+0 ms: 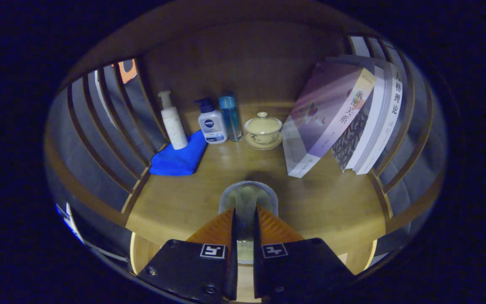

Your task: Pull open the drawer, take out the items inside it, and place them on the countertop above the cabinet.

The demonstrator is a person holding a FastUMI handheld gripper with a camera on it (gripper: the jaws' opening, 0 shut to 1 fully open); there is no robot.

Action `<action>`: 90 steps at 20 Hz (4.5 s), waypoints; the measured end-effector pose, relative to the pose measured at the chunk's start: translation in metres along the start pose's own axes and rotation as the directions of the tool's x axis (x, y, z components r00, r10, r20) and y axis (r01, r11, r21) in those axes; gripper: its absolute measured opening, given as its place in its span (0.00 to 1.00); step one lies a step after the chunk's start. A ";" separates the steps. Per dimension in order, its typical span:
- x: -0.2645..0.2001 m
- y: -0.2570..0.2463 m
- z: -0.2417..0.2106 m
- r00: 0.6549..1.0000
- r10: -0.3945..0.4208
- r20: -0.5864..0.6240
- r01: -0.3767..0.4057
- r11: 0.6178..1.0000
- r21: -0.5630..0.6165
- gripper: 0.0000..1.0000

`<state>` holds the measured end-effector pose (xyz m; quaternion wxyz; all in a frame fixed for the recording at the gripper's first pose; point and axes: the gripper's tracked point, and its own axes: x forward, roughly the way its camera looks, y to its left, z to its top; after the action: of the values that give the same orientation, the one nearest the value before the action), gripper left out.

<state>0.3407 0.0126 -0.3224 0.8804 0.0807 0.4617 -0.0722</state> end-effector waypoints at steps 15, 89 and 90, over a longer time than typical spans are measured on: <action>-0.020 0.031 -0.023 0.994 0.102 0.046 -0.100 0.994 -0.032 0.73; -0.084 -0.013 -0.288 0.900 -0.111 0.422 0.161 0.983 -0.085 0.92; -0.081 -0.013 -0.282 0.898 -0.112 0.425 0.164 0.983 -0.087 0.92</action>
<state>0.0669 0.0631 -0.4149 0.9546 -0.0231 0.2708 -0.1221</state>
